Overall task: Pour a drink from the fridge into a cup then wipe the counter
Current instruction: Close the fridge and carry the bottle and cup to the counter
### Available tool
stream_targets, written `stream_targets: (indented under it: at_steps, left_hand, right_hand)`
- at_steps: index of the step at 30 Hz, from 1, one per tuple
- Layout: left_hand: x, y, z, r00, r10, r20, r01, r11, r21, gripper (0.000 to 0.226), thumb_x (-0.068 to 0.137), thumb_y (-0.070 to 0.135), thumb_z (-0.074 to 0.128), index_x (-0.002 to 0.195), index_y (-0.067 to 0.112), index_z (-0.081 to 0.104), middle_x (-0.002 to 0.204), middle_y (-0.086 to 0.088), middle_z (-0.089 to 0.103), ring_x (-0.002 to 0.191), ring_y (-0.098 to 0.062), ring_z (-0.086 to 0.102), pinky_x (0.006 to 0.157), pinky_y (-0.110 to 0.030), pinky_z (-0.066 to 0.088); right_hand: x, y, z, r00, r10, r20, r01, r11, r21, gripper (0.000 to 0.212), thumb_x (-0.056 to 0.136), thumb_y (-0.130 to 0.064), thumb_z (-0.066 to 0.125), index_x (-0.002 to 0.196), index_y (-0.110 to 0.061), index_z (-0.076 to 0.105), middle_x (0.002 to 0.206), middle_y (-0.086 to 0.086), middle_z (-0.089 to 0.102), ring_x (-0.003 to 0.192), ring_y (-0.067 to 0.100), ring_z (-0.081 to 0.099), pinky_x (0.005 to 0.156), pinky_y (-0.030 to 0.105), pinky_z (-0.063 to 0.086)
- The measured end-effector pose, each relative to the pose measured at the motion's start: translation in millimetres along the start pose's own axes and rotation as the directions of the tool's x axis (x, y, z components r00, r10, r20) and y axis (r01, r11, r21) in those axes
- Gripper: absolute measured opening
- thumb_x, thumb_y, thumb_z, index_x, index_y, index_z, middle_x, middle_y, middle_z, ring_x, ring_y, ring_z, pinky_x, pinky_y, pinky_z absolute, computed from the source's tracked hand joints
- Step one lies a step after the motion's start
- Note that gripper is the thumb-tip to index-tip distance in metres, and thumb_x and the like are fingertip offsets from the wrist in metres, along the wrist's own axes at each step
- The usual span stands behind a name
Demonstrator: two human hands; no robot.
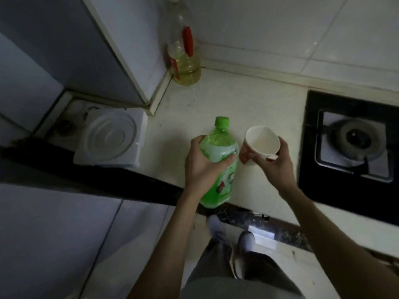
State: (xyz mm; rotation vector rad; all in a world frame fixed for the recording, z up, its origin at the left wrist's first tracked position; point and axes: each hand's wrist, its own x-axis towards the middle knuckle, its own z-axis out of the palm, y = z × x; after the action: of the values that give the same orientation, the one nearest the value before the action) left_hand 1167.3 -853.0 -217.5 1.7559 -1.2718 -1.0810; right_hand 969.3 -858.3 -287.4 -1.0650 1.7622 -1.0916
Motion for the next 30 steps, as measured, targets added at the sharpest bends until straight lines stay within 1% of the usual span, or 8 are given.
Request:
stream_targets:
  at_steps: [6,9,12,15,19,24,26,30]
  left_hand:
    - [-22.9,18.8,40.1,0.982,0.100,0.161,-0.104,0.994,0.020,0.072,0.059,0.043,0.089,0.117,0.032,0.047,0.111,0.013,0.063,0.101,-0.006,0.062,0.089,-0.031,0.054]
    - [-50.0,29.2,63.5,0.963,0.140,0.228,-0.146,0.989,0.011,0.072,0.059,0.043,0.089,0.117,0.034,0.046,0.110,0.015,0.062,0.100,-0.004,0.061,0.088,-0.030,0.054]
    - [-87.7,35.7,91.9,0.944,0.170,0.284,-0.175,0.984,-0.007,0.071,0.058,0.043,0.089,0.115,0.038,0.046,0.107,0.018,0.062,0.098,0.000,0.061,0.085,-0.026,0.053]
    - [-135.3,44.4,124.1,0.919,0.213,0.331,-0.214,0.976,-0.034,0.072,0.058,0.042,0.090,0.115,0.038,0.047,0.106,0.019,0.062,0.098,0.002,0.060,0.081,-0.022,0.052]
    - [-205.5,53.1,172.6,0.866,0.278,0.416,-0.272,0.959,-0.076,0.073,0.057,0.041,0.091,0.117,0.034,0.049,0.109,0.016,0.064,0.101,-0.003,0.062,0.085,-0.026,0.054]
    - [-286.4,68.5,234.8,0.765,0.344,0.545,-0.352,0.931,-0.094,0.074,0.056,0.041,0.091,0.117,0.034,0.051,0.109,0.013,0.066,0.099,-0.004,0.063,0.089,-0.034,0.055]
    - [-316.3,78.6,259.1,0.725,0.360,0.587,-0.374,0.922,-0.103,0.074,0.055,0.042,0.091,0.118,0.033,0.052,0.109,0.012,0.066,0.098,-0.004,0.064,0.090,-0.035,0.055]
    - [-362.4,98.3,302.6,0.645,0.390,0.658,-0.405,0.904,-0.138,0.075,0.056,0.039,0.091,0.120,0.031,0.052,0.110,0.011,0.065,0.098,-0.005,0.064,0.090,-0.034,0.055]
  right_hand:
    - [-26.3,1.9,-54.6,0.993,-0.029,-0.110,0.037,0.997,0.073,0.068,0.074,-0.015,0.082,0.131,-0.016,0.045,0.119,0.001,0.058,0.106,0.014,0.059,0.073,0.006,0.048]
    - [-49.5,6.0,-84.2,0.985,-0.044,-0.165,0.057,0.996,0.075,0.068,0.074,-0.015,0.082,0.130,-0.018,0.044,0.115,-0.001,0.061,0.101,0.011,0.062,0.072,0.009,0.050]
    - [-81.0,16.6,-123.8,0.973,-0.062,-0.224,0.071,0.997,0.033,0.068,0.073,-0.024,0.083,0.130,-0.019,0.046,0.102,-0.015,0.061,0.091,0.006,0.064,0.069,0.021,0.056]
    - [-120.0,32.0,-173.2,0.951,-0.080,-0.299,0.081,0.997,-0.007,0.069,0.073,-0.025,0.083,0.131,-0.017,0.046,0.101,-0.026,0.055,0.090,-0.011,0.057,0.066,0.003,0.046]
    - [-184.0,61.4,-245.7,0.920,-0.045,-0.390,0.057,0.998,0.019,0.075,0.072,-0.030,0.084,0.134,-0.018,0.042,0.107,-0.020,0.055,0.094,-0.012,0.054,0.069,0.002,0.045]
    - [-261.1,95.7,-333.8,0.835,0.007,-0.551,0.004,1.000,0.019,0.077,0.071,-0.029,0.085,0.134,-0.017,0.044,0.107,-0.019,0.056,0.093,-0.013,0.056,0.068,0.001,0.044]
    - [-290.5,108.9,-366.5,0.787,0.038,-0.616,-0.036,0.999,0.017,0.077,0.070,-0.029,0.085,0.134,-0.017,0.044,0.109,-0.014,0.057,0.096,-0.004,0.057,0.069,0.000,0.043]
    - [-340.2,132.0,-422.7,0.659,0.100,-0.745,-0.092,0.994,0.053,0.077,0.072,-0.025,0.084,0.136,-0.015,0.042,0.114,-0.011,0.055,0.106,0.008,0.055,0.076,0.013,0.044]
